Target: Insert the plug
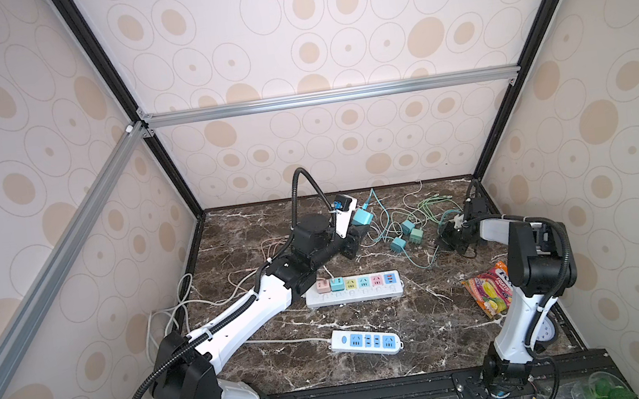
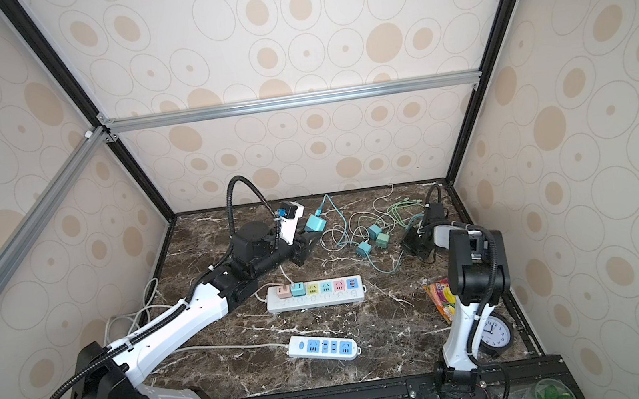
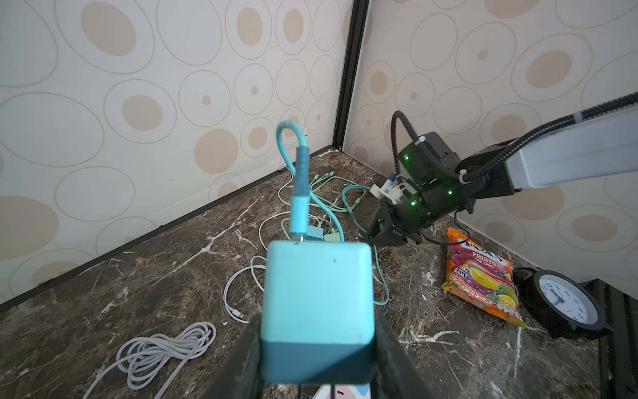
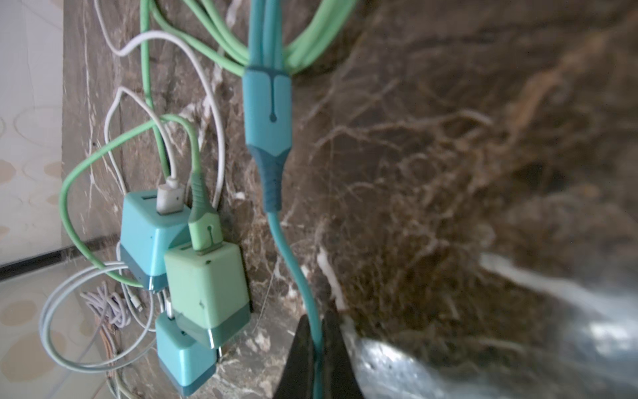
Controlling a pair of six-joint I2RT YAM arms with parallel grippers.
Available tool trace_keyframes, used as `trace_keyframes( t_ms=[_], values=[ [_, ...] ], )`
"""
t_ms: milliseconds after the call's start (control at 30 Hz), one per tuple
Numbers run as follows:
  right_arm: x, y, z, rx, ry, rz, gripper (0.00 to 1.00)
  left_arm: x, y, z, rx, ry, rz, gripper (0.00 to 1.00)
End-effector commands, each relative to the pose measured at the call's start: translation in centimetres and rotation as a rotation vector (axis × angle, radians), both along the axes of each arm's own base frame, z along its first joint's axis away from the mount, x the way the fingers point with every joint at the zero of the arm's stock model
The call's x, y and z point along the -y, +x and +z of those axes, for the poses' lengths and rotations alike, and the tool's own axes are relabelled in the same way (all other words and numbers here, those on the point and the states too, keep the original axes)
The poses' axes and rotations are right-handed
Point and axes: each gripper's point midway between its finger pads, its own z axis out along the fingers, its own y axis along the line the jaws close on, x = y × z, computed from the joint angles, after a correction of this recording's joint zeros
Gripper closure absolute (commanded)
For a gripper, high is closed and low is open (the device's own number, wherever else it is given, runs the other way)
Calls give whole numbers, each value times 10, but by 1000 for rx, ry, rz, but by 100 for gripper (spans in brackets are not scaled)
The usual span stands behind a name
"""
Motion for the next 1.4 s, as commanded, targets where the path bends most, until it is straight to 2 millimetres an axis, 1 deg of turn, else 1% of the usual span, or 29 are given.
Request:
trace_keyframes(
  t_ms=[0,100,233,333,400,533,667,833,933,1033,1133,1167,1233,1267,1300,1367],
  values=[
    [11,5,62,144,-73,-41,100,-9,1,19,40,-11,26,100],
    [14,3,108,252,-86,-82,100,-8,2,21,44,-13,29,100],
    [26,-2,169,405,-146,-157,100,-7,-1,34,64,-54,18,100],
    [36,-10,209,510,-201,-213,100,-9,-3,46,90,-83,17,100],
    [41,-15,232,571,-233,-236,100,-8,-4,50,95,-85,10,100],
    [41,-22,268,649,-267,-231,100,-12,-3,52,92,-76,25,100],
    [31,-24,284,691,-231,-193,100,-21,1,54,81,-73,68,100],
    [-8,-16,299,753,-125,-34,100,-27,-1,63,67,-77,78,100],
    [-40,-7,311,790,-119,69,100,-40,5,71,49,-85,135,100],
    [-86,6,322,834,-133,200,100,-62,15,74,28,-78,241,100],
    [-133,24,327,868,-129,311,100,-88,27,74,19,-66,349,100],
    [-146,30,329,884,-124,328,100,-95,30,75,9,-74,368,100],
    [-179,45,333,933,-101,378,100,-106,34,79,-11,-101,377,100],
    [-191,51,335,948,-95,396,100,-110,35,81,-13,-110,386,100],
    [-203,60,336,955,-91,415,100,-115,36,83,-10,-114,402,100],
    [-235,73,335,966,-70,457,100,-128,41,84,-4,-114,449,100]
  ],
)
